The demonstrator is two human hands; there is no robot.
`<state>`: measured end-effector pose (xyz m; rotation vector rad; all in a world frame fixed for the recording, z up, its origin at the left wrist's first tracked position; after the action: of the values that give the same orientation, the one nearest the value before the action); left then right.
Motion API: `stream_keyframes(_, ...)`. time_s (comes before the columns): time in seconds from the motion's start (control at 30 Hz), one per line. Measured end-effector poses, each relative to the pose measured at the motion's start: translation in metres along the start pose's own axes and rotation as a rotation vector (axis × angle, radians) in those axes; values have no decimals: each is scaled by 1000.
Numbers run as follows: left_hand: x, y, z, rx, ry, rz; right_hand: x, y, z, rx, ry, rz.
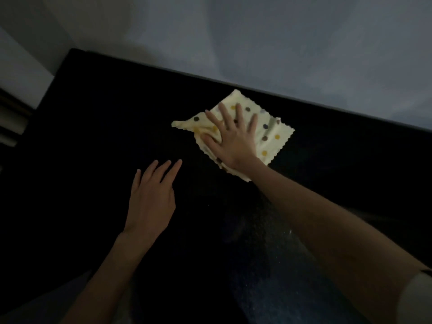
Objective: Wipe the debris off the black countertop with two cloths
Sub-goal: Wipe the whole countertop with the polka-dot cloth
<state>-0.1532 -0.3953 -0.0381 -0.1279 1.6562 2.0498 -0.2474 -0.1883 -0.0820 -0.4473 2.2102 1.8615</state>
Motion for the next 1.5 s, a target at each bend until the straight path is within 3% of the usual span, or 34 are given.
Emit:
stream_keyframes(0.33, -100, -12, -33, -36, -35, -13, -155, -82, -106, -5, 41, 26)
stream_keyframes(0.57, -187, -42, -62, -51, -101, -38, -264, -128, -186, 104, 32, -85)
stream_keyframes(0.67, -206, -53, -61, -89, -138, -58, -285, -114, -182, 419, 117, -150)
stream_keyframes(0.73, -209, -58, -49, -113, -191, -46, -289, -91, -161, 696, 55, -75)
stream_keyframes(0.8, -201, -67, -34, -89, -266, -44, -285, -79, -139, 543, -13, 65)
stream_keyframes(0.97, -175, -108, -17, 127, -304, -187, -281, -128, -136, 91, -80, -111)
stream_keyframes(1.3, -248, -150, -23, 211, -413, -111, -366, -166, -136, 50, -165, -99)
stream_keyframes(1.5, -234, -155, 27, 199, -454, -160, -387, -149, -101, 35, -399, -26)
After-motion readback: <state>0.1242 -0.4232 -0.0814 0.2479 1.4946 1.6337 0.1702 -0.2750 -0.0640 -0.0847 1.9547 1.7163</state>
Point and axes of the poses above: each hand's wrist, its own x-axis towards the middle knuckle, its own y-axis out of the back of the hand, z = x × y, the point moved 4 cm from there along x, towards the middle knuckle, and after that the axes turned 14 degrees about -z, right-handed, at the moved point
